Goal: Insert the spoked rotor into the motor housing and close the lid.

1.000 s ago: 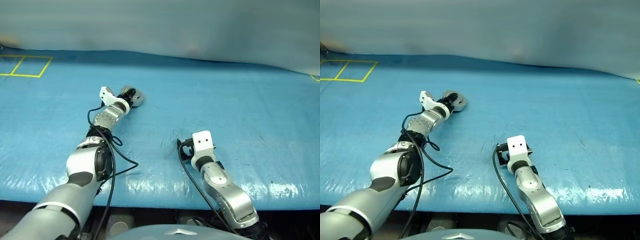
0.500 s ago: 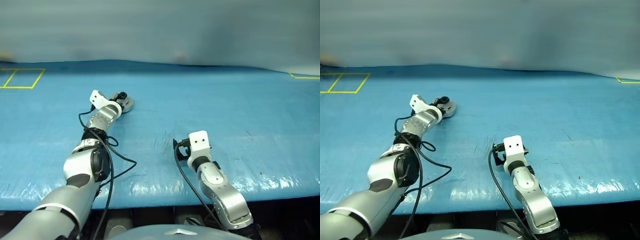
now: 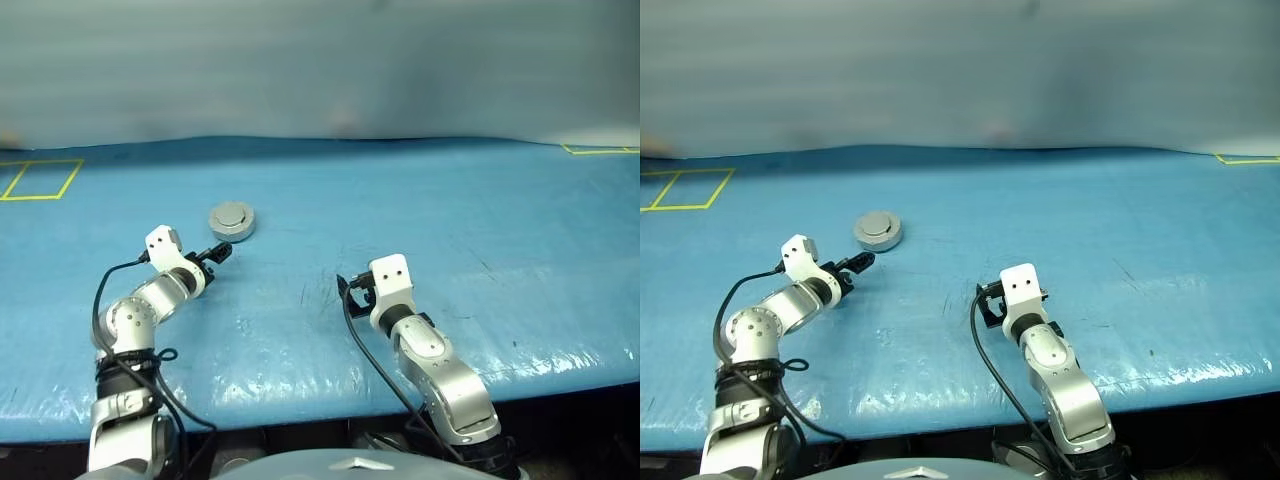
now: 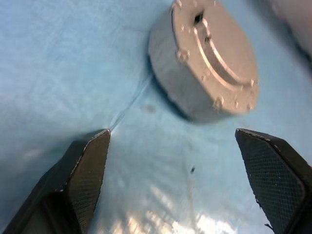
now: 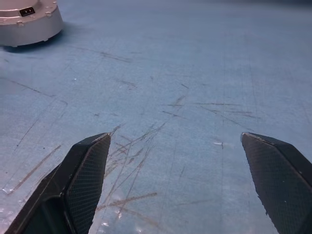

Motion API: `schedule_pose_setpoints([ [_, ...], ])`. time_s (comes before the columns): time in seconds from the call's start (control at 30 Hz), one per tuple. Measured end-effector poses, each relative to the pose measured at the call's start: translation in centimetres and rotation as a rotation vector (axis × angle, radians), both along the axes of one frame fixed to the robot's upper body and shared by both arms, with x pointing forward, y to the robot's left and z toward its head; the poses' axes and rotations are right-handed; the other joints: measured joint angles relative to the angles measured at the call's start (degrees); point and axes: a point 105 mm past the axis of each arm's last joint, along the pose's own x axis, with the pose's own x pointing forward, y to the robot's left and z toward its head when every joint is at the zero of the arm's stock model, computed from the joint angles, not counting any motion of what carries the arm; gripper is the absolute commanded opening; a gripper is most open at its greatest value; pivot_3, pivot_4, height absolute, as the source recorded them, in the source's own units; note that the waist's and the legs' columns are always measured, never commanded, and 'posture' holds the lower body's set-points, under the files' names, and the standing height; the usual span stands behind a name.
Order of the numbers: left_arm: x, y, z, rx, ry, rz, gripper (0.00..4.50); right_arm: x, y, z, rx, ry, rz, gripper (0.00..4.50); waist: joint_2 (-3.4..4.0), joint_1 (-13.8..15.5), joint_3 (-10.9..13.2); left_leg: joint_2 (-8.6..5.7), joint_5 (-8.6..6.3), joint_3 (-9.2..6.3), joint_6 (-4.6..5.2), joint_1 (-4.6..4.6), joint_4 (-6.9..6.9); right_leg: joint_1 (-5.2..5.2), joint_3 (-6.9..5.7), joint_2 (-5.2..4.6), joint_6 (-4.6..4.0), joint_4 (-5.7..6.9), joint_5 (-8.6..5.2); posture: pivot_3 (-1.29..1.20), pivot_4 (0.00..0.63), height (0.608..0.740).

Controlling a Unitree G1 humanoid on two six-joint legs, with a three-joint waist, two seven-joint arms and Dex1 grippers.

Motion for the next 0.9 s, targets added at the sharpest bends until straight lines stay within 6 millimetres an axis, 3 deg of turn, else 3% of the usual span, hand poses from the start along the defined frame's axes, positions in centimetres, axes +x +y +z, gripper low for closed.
schedule_pose_setpoints([
  [0.07, -1.4, -0.9, 0.1, 0.097, -0.082, -0.080, 4.47, 0.1, -0.1, 0.3, 0.004, -0.019, 0.011, 4.50, -0.23, 0.56, 0.32, -0.05, -0.04, 0.02, 0.00, -0.11, -0.07, -0.14, 0.02, -0.07, -0.01, -0.04, -0.02, 0.00, 0.150, 0.740],
  [0.27, -3.5, -3.6, 0.3, 0.351, -0.297, -0.246, 4.47, 0.1, 0.6, 1.6, 0.034, -0.121, 0.067, 4.50, -0.38, 3.44, 0.46, -0.08, 0.11, 0.03, 0.46, -1.93, -0.06, -1.46, 0.04, -0.04, -0.02, -0.21, 0.03, 0.00, 0.150, 0.740],
  [0.4, -4.8, -5.6, 0.5, 0.508, -0.436, -0.360, 4.47, -0.6, 0.6, 1.7, 0.000, -0.192, 0.122, 4.50, -0.54, 4.83, 0.92, -0.09, -0.09, 0.03, 0.52, -2.07, -0.09, -1.50, 0.04, -0.02, -0.20, -0.22, -0.10, 0.00, 0.150, 0.740],
  [0.53, -6.2, -8.1, 0.9, 0.529, -0.562, -0.513, 4.47, -1.8, 0.5, 1.1, -0.023, -0.209, 0.191, 4.50, -0.52, 5.23, 1.21, -0.08, -0.19, 0.07, 0.58, -2.15, -0.08, -1.52, 0.03, -0.03, -0.02, -0.29, -0.30, 0.00, 0.150, 0.740],
  [0.9, -6.3, -8.2, 1.4, 0.561, -0.612, -0.504, 4.47, -2.3, 0.5, 0.6, -0.052, -0.212, 0.249, 4.50, -0.67, 5.14, 1.76, -0.06, -0.21, 0.06, 0.60, -2.14, 0.43, -1.41, 0.01, -0.02, 0.15, 0.00, -0.33, 0.00, 0.150, 0.740],
])
